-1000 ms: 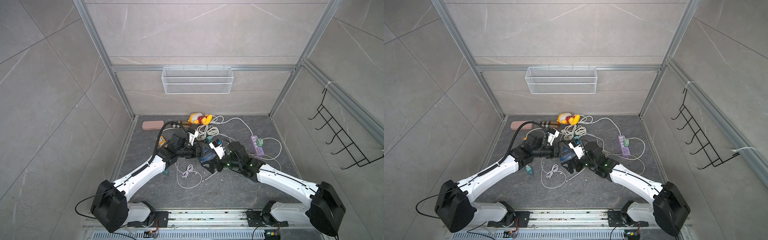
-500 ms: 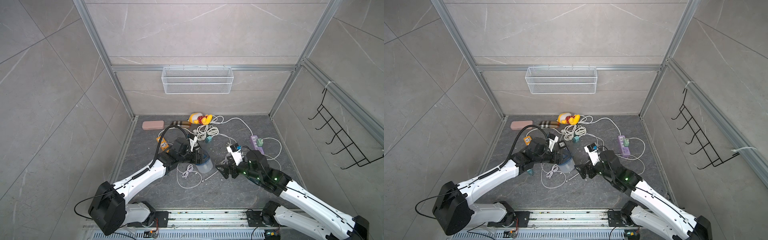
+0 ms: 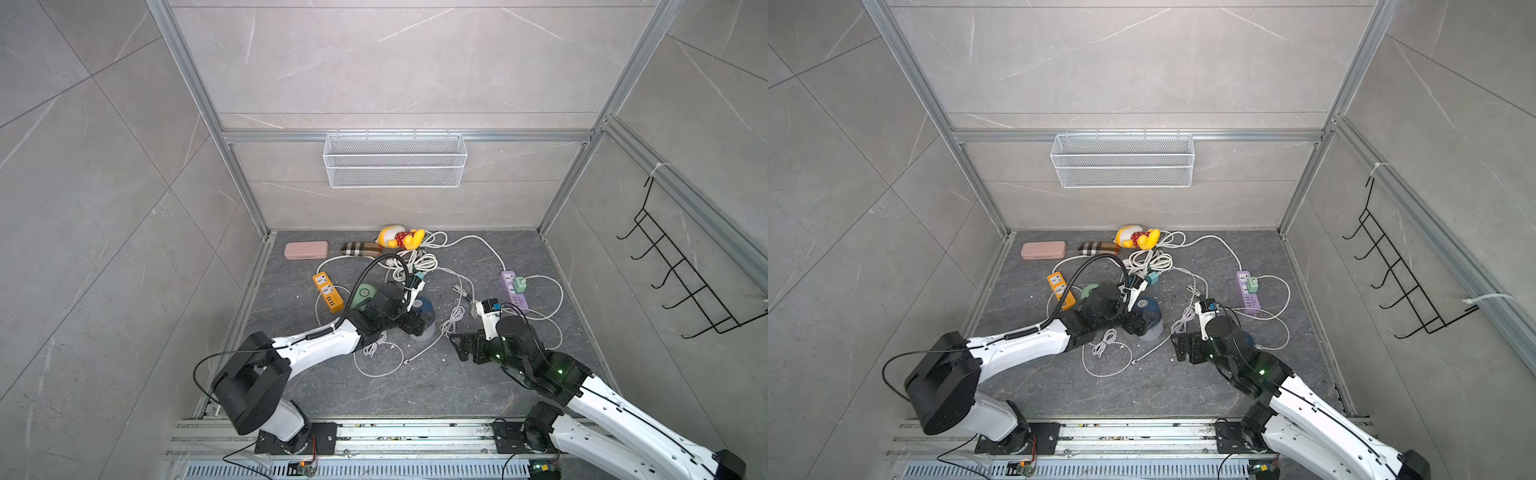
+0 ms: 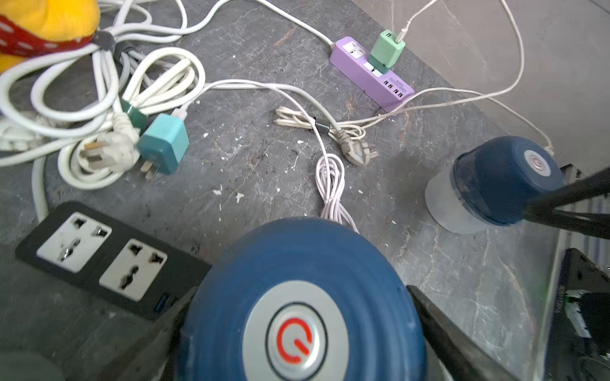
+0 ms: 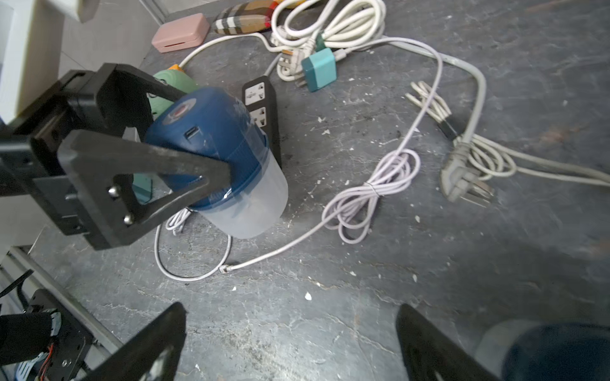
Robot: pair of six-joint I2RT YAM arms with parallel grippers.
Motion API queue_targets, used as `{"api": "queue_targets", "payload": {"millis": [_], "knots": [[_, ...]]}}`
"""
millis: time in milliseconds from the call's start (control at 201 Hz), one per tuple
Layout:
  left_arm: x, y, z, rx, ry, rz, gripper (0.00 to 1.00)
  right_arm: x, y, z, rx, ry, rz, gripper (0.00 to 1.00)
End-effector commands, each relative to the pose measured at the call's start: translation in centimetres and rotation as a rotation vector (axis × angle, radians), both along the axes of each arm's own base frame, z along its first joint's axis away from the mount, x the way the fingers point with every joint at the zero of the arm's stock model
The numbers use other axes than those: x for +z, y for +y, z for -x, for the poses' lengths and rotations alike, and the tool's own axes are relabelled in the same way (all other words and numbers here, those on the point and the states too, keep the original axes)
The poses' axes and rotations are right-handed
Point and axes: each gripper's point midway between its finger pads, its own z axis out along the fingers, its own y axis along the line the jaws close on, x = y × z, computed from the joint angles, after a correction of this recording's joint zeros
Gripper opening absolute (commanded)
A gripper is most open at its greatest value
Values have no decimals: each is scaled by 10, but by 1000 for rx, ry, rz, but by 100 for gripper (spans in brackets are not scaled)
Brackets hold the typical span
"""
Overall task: Charge the cordless meat grinders
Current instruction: Place the cordless meat grinder at the center of the board.
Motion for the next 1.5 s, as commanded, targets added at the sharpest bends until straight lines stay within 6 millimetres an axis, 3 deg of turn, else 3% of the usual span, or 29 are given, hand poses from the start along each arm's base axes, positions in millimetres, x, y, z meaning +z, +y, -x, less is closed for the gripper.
{"api": "queue_targets", "payload": {"millis": [0,194,523,588,637,717,941,1145,1220,1330,1419,1499], "knots": [[49,-30,-25,-41,-214,71,78,-8,-24,8,-84,16,30,96],[31,-47,-40,-49,-228,9,82,3,-51,19,-165,-43,10,96],[-6,-47,-59,1,-217,-106,84,7,-59,24,-197,-50,-15,97],[-10,-46,-60,1,-201,-125,89,4,-58,23,-195,-41,-6,97],[-14,-47,-60,3,-186,-134,100,4,-57,23,-193,-37,-3,98],[-17,-48,-58,0,-167,-132,100,2,-55,21,-185,-30,5,99],[0,-46,-52,10,-151,-85,100,0,-50,19,-169,-16,16,99],[48,-17,-42,97,-178,-36,100,2,-50,19,-168,-18,18,99],[68,1,-34,140,-182,-19,100,1,-51,18,-179,-7,26,92],[87,29,-19,190,-140,-9,98,-6,-44,16,-165,64,63,64],[84,52,-7,242,-36,-13,89,-17,-22,15,-107,167,62,46],[67,69,4,286,97,1,83,-31,9,12,-66,256,-25,42]]}}
